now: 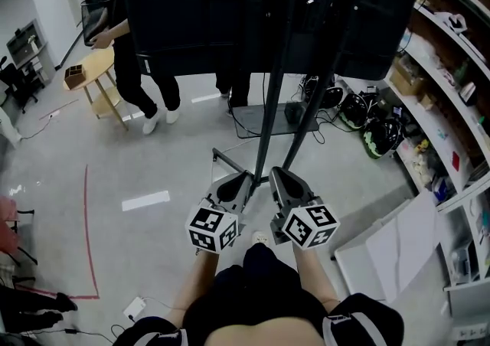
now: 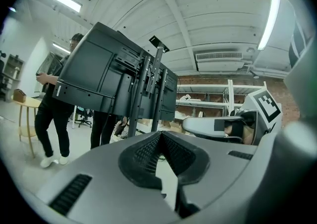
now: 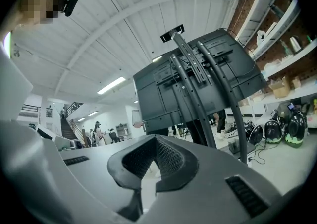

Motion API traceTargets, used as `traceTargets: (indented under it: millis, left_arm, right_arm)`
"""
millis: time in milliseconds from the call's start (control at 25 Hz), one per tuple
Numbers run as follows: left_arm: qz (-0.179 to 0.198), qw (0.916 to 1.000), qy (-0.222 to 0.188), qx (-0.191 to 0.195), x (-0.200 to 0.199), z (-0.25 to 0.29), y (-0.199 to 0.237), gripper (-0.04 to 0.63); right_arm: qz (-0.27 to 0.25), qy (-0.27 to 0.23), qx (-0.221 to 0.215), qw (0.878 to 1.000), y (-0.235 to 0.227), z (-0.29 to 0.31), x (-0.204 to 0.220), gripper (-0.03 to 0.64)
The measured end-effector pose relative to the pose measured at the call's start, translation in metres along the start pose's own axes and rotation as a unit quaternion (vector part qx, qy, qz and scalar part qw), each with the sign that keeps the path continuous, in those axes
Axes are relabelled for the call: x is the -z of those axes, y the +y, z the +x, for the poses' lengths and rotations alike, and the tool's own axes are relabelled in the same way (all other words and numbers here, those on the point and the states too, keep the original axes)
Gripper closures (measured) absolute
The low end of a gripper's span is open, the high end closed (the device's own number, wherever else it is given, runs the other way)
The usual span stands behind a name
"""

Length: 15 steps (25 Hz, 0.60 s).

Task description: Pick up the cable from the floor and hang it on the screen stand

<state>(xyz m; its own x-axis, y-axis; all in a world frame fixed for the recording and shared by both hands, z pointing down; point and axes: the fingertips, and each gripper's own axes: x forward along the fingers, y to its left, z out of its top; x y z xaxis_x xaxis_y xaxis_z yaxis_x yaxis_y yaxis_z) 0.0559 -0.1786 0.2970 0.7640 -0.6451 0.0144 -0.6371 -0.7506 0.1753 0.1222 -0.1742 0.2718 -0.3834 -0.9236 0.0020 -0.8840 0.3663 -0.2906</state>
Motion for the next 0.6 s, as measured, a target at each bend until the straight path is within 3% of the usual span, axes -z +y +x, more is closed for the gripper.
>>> traceTargets:
  millis: [600]
  left_arm:
    - [0.004,0.9999,0.011,0.000,0.000,0.008,0.001,0.588]
  right_arm:
    - [-0.003,-0.009,0.004,1.000,-0.006,0.004,-0.011,0.594]
